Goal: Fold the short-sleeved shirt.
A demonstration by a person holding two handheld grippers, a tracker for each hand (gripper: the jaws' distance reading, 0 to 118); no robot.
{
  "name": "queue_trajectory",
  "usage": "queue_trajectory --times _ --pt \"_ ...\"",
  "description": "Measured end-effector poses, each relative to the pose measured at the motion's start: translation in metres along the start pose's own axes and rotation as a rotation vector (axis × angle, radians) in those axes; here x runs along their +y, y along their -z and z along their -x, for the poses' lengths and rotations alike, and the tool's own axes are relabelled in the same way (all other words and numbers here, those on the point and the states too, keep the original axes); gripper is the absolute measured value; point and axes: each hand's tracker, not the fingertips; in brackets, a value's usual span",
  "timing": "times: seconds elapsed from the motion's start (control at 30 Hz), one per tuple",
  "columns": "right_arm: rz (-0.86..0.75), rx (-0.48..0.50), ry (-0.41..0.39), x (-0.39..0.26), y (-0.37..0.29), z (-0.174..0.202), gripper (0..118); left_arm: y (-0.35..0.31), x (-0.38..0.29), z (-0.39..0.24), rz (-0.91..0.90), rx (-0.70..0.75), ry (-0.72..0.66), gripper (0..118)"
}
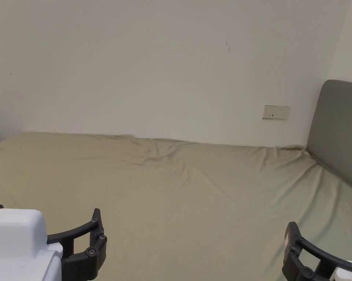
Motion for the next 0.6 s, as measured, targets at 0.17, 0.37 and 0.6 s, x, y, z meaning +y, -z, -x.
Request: queue_trajectory --times 0.17,0.37,0.6 --pt "0.001 0.025 -0.001 0.0023 -0.0013 0.0023 118 -0.0007 0.0000 -0.0033 -0.006 -0.016 0.010 117" --pt "0.013 0.037 -0.023 0.0031 -0.0016 0.0061 118 -0.0002 -0.0004 -0.0054 0.002 -0.024 0.016 115" --pt "0.042 0.043 0.012 0.0020 -0.0019 0.0038 1 0.0051 -0.0003 -0.0062 0.098 -0.040 -0.031 0"
